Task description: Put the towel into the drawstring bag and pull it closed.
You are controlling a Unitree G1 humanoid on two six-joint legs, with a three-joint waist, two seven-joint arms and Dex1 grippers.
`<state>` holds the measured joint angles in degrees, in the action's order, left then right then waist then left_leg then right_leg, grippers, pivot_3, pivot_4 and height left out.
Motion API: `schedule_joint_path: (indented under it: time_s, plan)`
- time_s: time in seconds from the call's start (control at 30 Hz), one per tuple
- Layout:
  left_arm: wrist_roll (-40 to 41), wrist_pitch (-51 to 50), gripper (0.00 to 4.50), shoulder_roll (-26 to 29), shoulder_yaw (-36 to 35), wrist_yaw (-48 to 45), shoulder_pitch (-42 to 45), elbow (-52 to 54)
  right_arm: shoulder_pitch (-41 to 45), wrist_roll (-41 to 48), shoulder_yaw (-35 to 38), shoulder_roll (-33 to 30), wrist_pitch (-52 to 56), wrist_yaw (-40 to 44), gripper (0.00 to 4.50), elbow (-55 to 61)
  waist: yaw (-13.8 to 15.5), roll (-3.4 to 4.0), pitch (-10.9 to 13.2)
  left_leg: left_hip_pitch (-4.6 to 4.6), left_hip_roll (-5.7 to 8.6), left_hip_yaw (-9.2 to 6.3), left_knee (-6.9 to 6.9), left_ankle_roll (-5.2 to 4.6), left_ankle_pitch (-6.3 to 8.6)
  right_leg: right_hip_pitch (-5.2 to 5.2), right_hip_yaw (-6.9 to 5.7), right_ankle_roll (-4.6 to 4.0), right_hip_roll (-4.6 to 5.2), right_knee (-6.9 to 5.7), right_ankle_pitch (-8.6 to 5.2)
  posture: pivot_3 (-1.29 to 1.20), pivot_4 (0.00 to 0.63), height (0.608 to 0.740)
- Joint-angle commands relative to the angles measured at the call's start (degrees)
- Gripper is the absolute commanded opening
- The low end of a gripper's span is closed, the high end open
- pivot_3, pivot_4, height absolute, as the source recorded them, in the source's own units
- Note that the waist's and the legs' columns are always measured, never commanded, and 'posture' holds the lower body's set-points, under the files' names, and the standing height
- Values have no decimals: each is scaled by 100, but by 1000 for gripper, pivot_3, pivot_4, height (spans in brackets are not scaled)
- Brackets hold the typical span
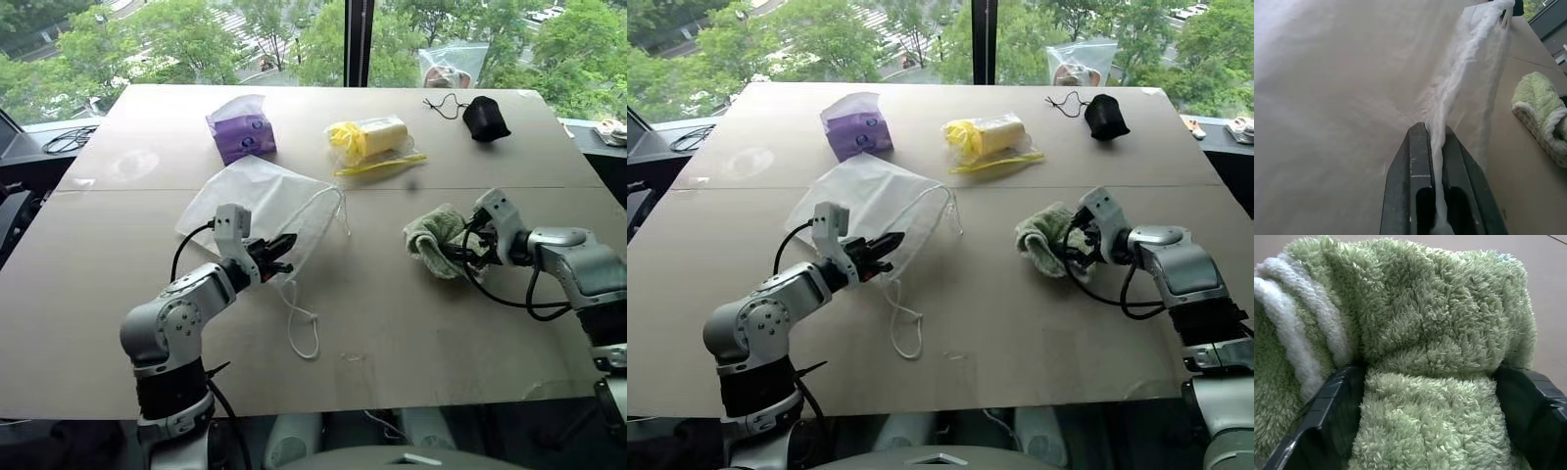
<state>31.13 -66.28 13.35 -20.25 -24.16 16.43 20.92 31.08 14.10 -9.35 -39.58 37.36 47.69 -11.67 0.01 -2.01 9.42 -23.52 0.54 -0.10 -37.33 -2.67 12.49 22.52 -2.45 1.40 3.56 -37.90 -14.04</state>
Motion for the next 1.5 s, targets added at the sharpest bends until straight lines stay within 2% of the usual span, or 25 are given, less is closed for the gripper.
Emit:
schedule_joint_path:
  time_s: [0.03, 0.13, 0.23, 0.33, 0.47, 0.6, 0.73, 0.87, 0.9, 0.97, 1.07, 1.2, 1.3, 1.4, 1.43, 1.5]
  plan:
    - [168, 42, 0, 20, 77, 155, -67, 288, -311, -277, -342, 212, -392, 154, 2568, -104, -32, -13, -8, 7, -2, 0, 0, 0, 0, -6, 0, -4, 0, 0, 2, 0, 150, 740]
    - [215, -31, 0, 12, 159, 298, -62, 257, -698, -18, -87, 390, -613, 191, 1067, 684, -42, -13, -7, 37, -7, -1, 3, 2, 1, -33, 0, -25, 2, 1, -8, 0, 150, 740]
    - [215, -67, 0, 41, 356, 332, -45, 182, -996, 684, 465, 848, -373, 69, 141, 1623, -65, -9, -3, 51, -10, -1, 21, 3, 2, -40, 2, -24, 2, 2, -8, 0, 150, 740]
    - [224, -164, 0, 56, 527, 387, 57, 102, -1175, 1356, 667, 1316, -96, -23, 121, 2704, -67, 37, 25, 40, -12, 0, 36, 5, 2, -19, 6, -8, 0, 1, 2, 0, 150, 740]
    - [395, -333, 0, 37, 617, 362, 258, 66, -1070, 682, -215, 1898, -580, -448, 121, 2970, -36, 53, 33, -42, -8, -1, 18, 9, -2, 61, 6, -7, -3, -14, 6, 0, 150, 740]
    - [746, -392, 0, -55, 548, 331, 451, 307, -804, -849, -1382, 2015, -1647, -844, 121, 1883, -4, 52, 35, -41, 6, 1, 19, 10, -2, 58, 9, -6, 3, -4, 5, 0, 150, 740]
    - [1219, -582, 0, -52, 436, 314, 691, 616, -429, -1900, -1969, 2017, -2119, -1207, 121, 858, 24, 53, 37, -41, 14, 1, 19, 32, -16, 58, 9, -5, 6, -5, 5, 0, 150, 740]
    - [1528, -826, 0, 61, 455, 335, 747, 789, -71, -2754, -2240, 1805, -2680, -1482, 118, 200, 25, 54, 34, -14, 12, -5, 19, 35, -18, 32, 4, -6, 3, -7, 4, 0, 150, 740]
    - [1564, -872, 0, 131, 506, 327, 692, 836, -28, -2682, -2120, 1886, -2657, -1537, 117, 104, 22, 55, 34, -9, 12, -6, 19, 34, -18, 26, 4, -6, 3, -6, 4, 0, 150, 740]
    - [1684, -1027, 0, 276, 609, 296, 533, 909, -58, -1892, -1574, 2331, -2229, -1398, 117, 119, 13, 53, 34, 1, 11, -8, 20, 28, -15, 17, 4, -7, 0, -7, 3, 0, 150, 740]
    - [1765, -1271, 0, 442, 715, 331, 217, 961, 45, -45, -396, 3247, -1086, -1101, 116, 513, 3, 55, 36, -3, 4, -16, 20, 29, -15, 19, 3, -8, -8, -10, 5, 0, 150, 740]
    - [1970, -1525, 0, 408, 531, 461, 75, 915, 417, 1487, 671, 3927, 220, -1105, 114, 702, -20, 63, 46, -19, 0, -21, 20, 27, -14, 31, 1, -11, -9, -9, 7, 0, 150, 740]
    - [2361, -1695, 0, 310, 319, 435, 138, 863, 843, 1867, 980, 4510, 427, -1166, 114, -165, -51, 67, 48, -29, 2, -20, 24, 26, -13, 47, 2, -12, -7, -9, 7, 0, 150, 740]
    - [2540, -1742, 0, 270, 342, 469, 207, 877, 1099, 1569, 907, 4913, -85, -1185, 114, -1056, -73, 68, 48, -25, 4, -19, 33, 25, -13, 48, 2, -13, -8, -8, 7, 0, 150, 740]
    - [2580, -1741, 0, 224, 287, 535, 250, 838, 1114, 1560, 928, 4967, -158, -1143, 914, -1159, -61, 69, 48, -25, 6, -17, 38, 26, -13, 49, 3, -13, -7, -6, 7, 0, 150, 740]
    - [2703, -1721, 0, 109, 32, 690, 379, 699, 968, 1603, 829, 4845, -141, -946, 1446, -908, -40, 71, 56, -29, 16, -18, 44, 26, -14, 52, 1, -13, 3, -6, 7, 0, 150, 740]
